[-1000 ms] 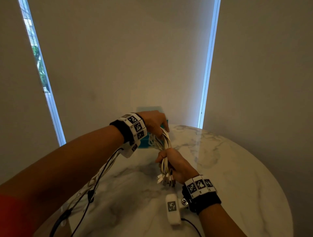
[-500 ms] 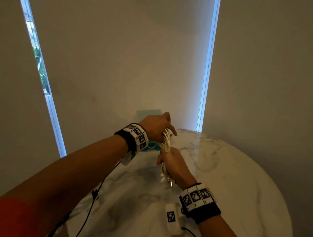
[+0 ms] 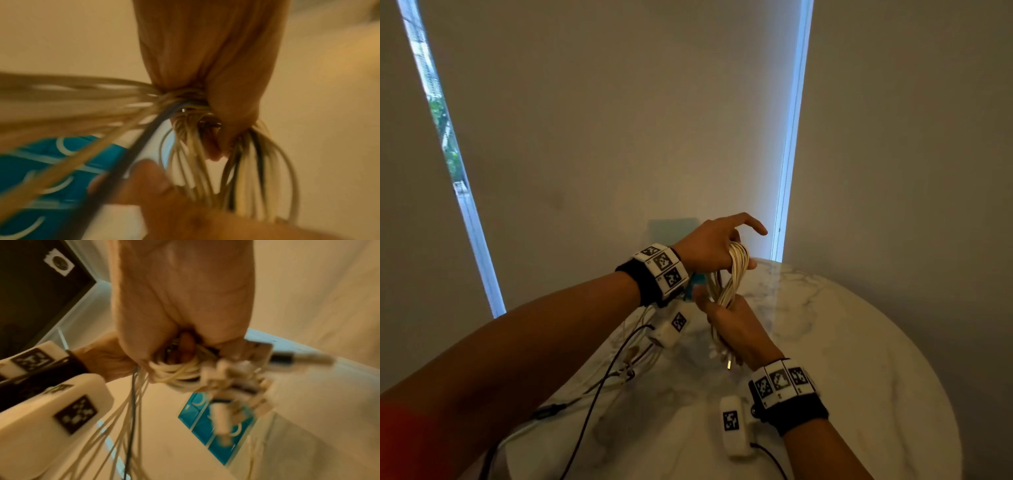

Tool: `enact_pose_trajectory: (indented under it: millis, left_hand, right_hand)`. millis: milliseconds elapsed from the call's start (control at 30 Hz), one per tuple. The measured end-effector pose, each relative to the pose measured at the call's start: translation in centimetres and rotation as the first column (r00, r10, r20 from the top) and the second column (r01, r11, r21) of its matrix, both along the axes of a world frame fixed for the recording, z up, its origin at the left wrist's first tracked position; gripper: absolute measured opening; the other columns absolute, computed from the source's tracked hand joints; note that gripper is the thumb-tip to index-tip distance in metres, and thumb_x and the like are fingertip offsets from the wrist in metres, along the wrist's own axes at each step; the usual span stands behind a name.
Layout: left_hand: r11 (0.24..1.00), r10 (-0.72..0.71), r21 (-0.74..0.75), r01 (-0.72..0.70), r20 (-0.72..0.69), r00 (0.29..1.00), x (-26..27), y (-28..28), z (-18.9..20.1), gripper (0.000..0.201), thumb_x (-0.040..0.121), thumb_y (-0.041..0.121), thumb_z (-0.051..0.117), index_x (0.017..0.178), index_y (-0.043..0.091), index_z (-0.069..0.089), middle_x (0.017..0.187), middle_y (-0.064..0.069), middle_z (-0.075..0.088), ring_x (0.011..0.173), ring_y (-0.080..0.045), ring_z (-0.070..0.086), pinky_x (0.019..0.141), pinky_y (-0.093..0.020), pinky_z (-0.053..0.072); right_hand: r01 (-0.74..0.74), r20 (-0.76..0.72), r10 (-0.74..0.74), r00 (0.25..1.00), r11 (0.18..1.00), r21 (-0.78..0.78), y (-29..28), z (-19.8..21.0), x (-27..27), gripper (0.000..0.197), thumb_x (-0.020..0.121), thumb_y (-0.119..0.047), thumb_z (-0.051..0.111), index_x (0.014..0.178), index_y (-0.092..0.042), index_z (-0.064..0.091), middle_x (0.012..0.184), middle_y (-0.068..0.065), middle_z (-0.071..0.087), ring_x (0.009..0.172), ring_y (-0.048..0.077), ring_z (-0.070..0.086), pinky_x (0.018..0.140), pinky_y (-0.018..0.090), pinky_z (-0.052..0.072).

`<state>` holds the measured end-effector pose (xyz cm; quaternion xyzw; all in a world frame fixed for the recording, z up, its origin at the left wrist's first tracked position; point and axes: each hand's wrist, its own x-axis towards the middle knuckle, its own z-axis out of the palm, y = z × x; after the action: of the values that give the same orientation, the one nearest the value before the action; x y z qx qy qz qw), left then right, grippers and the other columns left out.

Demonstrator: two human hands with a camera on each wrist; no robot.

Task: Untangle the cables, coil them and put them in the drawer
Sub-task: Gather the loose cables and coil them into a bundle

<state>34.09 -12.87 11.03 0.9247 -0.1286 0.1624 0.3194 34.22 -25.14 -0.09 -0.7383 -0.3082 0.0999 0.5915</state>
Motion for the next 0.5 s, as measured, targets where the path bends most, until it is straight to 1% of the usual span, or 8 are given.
enact_pose_trajectory:
  millis: [67, 133, 233, 300, 333, 400, 433, 500]
  left_hand:
    - [0.998, -0.022, -0.065, 0.023, 0.008, 1.0, -0.2, -0.5, 0.2, 0.038, 0.09, 0.028, 0.086, 0.124, 0.034, 0.071, 0.084, -0.004, 0.075, 0.071, -0.009, 0.07, 0.068, -0.017, 0.054]
    - [0.992, -0.021, -0.121, 0.02, -0.009, 1.0, -0.6, -0.7, 0.6, 0.025, 0.096, 0.025, 0.081, 0.12, 0.029, 0.076, 0.086, 0.007, 0.077, 0.079, -0.004, 0.072, 0.077, -0.015, 0.053]
    - [0.988, -0.043, -0.153, 0.032, -0.066, 0.997, -0.9, -1.1, 0.8, 0.019, 0.1, 0.021, 0.075, 0.118, 0.024, 0.078, 0.089, 0.021, 0.078, 0.088, 0.001, 0.073, 0.084, -0.017, 0.053]
    - [0.988, -0.056, -0.146, 0.043, -0.088, 0.995, -1.1, -1.4, 0.6, 0.018, 0.102, 0.019, 0.072, 0.118, 0.024, 0.079, 0.101, 0.019, 0.079, 0.099, 0.0, 0.074, 0.088, -0.019, 0.055]
    - [0.989, -0.058, -0.142, 0.044, -0.096, 0.994, -1.2, -1.6, 0.6, 0.018, 0.102, 0.02, 0.071, 0.117, 0.025, 0.08, 0.107, 0.018, 0.079, 0.104, 0.0, 0.073, 0.09, -0.019, 0.056]
    - [0.992, -0.058, -0.114, 0.045, -0.112, 0.992, -1.2, -1.6, 0.5, 0.017, 0.104, 0.021, 0.069, 0.115, 0.027, 0.08, 0.105, 0.021, 0.079, 0.106, 0.002, 0.072, 0.094, -0.018, 0.056]
    - [0.995, -0.057, -0.092, 0.046, -0.119, 0.991, -1.2, -1.6, 0.5, 0.018, 0.105, 0.021, 0.068, 0.115, 0.028, 0.08, 0.1, 0.024, 0.078, 0.104, 0.004, 0.072, 0.095, -0.017, 0.055]
    - [0.997, -0.058, -0.064, 0.049, -0.135, 0.989, -1.3, -1.6, 0.7, 0.018, 0.105, 0.018, 0.067, 0.116, 0.024, 0.08, 0.095, 0.027, 0.077, 0.098, 0.008, 0.071, 0.091, -0.013, 0.053]
  right_hand:
    - [-0.052, -0.102, 0.059, 0.993, 0.996, 0.072, -0.5, 0.5, 0.1, 0.041, 0.098, -0.06, 0.067, 0.075, -0.026, 0.066, 0.061, -0.006, 0.06, 0.049, 0.006, 0.049, 0.057, 0.027, 0.044]
    - [-0.137, -0.165, 0.165, 0.972, 0.976, 0.172, -0.8, 0.5, 0.6, 0.034, 0.095, -0.053, 0.074, 0.084, -0.021, 0.071, 0.068, -0.004, 0.063, 0.055, 0.006, 0.052, 0.057, 0.023, 0.045]
    - [-0.198, -0.168, 0.231, 0.958, 0.961, 0.195, -1.0, 0.1, 1.2, 0.052, 0.083, -0.056, 0.085, 0.121, -0.022, 0.076, 0.1, -0.006, 0.08, 0.09, 0.01, 0.072, 0.082, 0.032, 0.06]
    - [-0.182, -0.165, 0.214, 0.963, 0.965, 0.189, -0.7, -0.1, 1.0, 0.069, 0.074, -0.066, 0.088, 0.128, -0.027, 0.073, 0.109, -0.002, 0.081, 0.098, 0.012, 0.076, 0.091, 0.045, 0.064]
    - [-0.155, -0.159, 0.186, 0.969, 0.97, 0.188, -0.6, 0.0, 0.8, 0.071, 0.069, -0.07, 0.088, 0.125, -0.028, 0.073, 0.104, -0.001, 0.081, 0.089, 0.008, 0.076, 0.08, 0.042, 0.066]
    - [-0.065, -0.167, 0.101, 0.981, 0.975, 0.21, -0.2, -0.1, 0.6, 0.061, 0.07, -0.067, 0.086, 0.114, -0.025, 0.075, 0.087, -0.002, 0.077, 0.065, 0.002, 0.069, 0.055, 0.026, 0.054]
    - [-0.022, -0.177, 0.064, 0.982, 0.973, 0.231, 0.1, 0.0, 0.5, 0.05, 0.076, -0.06, 0.086, 0.109, -0.025, 0.076, 0.082, -0.001, 0.076, 0.062, 0.003, 0.066, 0.053, 0.023, 0.049]
    - [0.002, -0.16, 0.04, 0.986, 0.967, 0.253, 0.4, -0.2, 0.3, 0.031, 0.085, -0.045, 0.085, 0.107, -0.025, 0.077, 0.084, -0.002, 0.078, 0.073, 0.01, 0.071, 0.061, 0.024, 0.055]
